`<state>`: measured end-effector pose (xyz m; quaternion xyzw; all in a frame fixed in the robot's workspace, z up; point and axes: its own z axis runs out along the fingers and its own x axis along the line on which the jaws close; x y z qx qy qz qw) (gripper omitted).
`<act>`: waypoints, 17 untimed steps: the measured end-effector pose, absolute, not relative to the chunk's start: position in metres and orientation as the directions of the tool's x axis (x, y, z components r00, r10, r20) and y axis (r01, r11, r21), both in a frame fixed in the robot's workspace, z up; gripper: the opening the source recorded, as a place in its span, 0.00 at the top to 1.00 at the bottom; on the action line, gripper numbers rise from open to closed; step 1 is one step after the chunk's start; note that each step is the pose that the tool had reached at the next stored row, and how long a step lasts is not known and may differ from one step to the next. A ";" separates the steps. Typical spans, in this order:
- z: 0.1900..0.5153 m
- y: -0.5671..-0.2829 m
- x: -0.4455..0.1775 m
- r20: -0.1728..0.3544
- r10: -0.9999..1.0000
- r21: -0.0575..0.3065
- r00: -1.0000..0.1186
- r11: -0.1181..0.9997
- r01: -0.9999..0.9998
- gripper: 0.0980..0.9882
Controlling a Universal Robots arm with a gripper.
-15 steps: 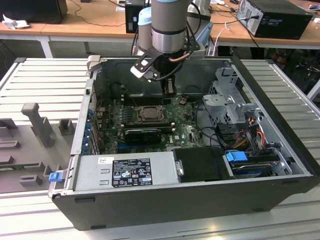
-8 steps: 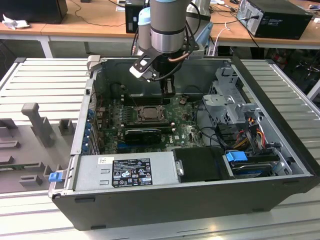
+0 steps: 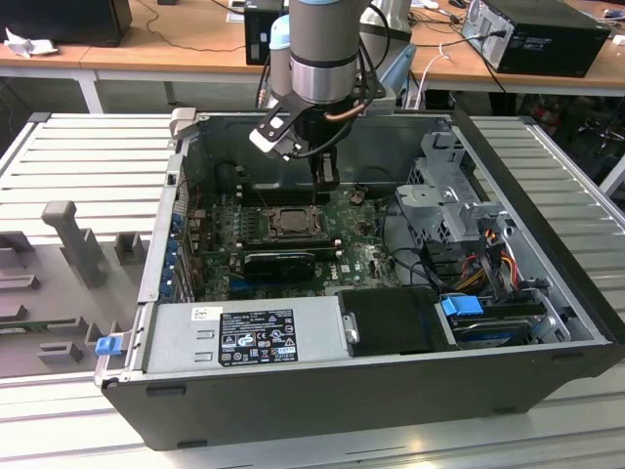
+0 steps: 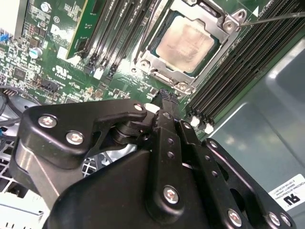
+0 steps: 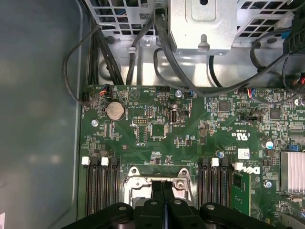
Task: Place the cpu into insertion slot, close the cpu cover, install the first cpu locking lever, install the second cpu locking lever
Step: 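Close the cpu cover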
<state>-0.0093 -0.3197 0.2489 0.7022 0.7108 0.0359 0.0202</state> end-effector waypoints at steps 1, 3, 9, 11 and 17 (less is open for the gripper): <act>0.249 -0.320 -0.010 0.022 1.000 0.079 -0.013 0.011 0.997 0.99; 0.249 -0.320 -0.014 0.022 1.000 0.080 -0.013 0.011 0.997 0.99; 0.247 -0.320 -0.030 0.022 1.000 0.079 -0.013 0.011 0.997 0.99; 0.247 -0.320 -0.039 0.022 1.000 0.079 -0.013 0.011 0.997 0.99; 0.247 -0.320 -0.047 0.022 1.000 0.079 -0.013 0.011 0.997 0.99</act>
